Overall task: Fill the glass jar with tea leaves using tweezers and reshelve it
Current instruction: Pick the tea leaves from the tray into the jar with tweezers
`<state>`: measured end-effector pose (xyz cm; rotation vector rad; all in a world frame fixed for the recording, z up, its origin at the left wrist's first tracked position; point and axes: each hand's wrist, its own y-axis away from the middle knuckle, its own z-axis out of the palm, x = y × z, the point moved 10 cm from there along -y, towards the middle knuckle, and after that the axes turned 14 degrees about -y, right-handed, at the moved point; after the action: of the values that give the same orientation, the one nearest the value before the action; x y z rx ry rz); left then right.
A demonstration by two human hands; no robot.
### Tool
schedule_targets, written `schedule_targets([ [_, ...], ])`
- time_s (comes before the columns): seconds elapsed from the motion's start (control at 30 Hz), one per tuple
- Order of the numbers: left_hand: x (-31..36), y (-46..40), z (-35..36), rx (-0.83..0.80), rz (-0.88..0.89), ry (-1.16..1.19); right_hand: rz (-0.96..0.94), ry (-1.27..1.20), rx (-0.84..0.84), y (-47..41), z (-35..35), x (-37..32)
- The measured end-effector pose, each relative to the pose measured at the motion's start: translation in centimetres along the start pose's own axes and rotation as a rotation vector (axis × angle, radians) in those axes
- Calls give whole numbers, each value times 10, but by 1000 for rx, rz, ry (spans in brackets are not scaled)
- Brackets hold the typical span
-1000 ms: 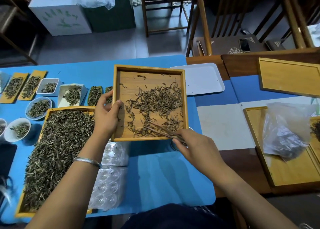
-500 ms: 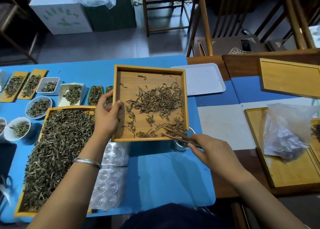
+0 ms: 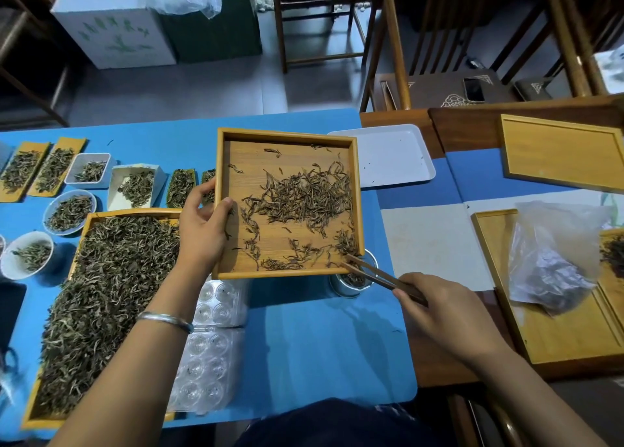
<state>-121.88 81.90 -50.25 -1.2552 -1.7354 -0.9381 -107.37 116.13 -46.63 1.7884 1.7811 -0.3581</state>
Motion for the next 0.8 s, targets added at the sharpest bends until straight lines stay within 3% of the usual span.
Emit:
schedule_targets([
  [0.37, 0, 2, 0, -1, -11, -10, 37, 106, 266, -22, -13, -29],
  [0.8, 9, 6, -1, -8, -5, 9, 95, 235, 344, -72, -11, -58],
])
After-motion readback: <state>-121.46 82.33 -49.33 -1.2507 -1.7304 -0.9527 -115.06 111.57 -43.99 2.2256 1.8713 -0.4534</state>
